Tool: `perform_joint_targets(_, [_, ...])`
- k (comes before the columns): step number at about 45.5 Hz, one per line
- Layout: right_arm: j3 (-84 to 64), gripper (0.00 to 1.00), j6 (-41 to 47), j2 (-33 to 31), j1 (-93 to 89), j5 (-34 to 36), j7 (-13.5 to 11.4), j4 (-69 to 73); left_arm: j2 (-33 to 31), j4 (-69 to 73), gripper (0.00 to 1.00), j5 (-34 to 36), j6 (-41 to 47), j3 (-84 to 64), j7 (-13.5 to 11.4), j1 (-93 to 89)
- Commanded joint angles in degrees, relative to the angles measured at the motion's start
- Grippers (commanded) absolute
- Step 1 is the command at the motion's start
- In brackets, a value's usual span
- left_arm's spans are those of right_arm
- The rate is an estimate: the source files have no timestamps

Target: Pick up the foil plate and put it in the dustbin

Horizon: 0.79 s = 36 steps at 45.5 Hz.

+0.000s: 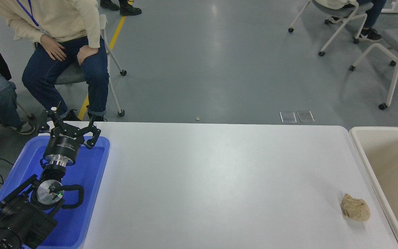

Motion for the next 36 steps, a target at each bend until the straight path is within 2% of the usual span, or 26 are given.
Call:
perform_joint_targets(1, [6.6,0.0,-7.8,6.7,-11.3,0.4,0.0,-10.9,0.0,0.0,1.0,0.0,0.0,0.0,0.0,0.0])
perform_joint_targets(10, [12.8,0.0,-10.8,15.5,-20.3,0.8,0.2,-25.2,0.0,0.0,1.0,0.0,0.0,0.0,0.0,0.0])
perform_joint_targets(23, [14.3,0.0,-15.3,22.6,-26.3,0.8,0.3,-35.3,0.0,0.0,1.0,0.0,0.1,0.0,0.0,0.0])
perform_joint_targets(36, [13.9,0.0,-17.3,23.3,-27.3,0.8,0.4,-35.9,0.0,0.0,1.0,0.0,0.1,0.0,0.0,0.0])
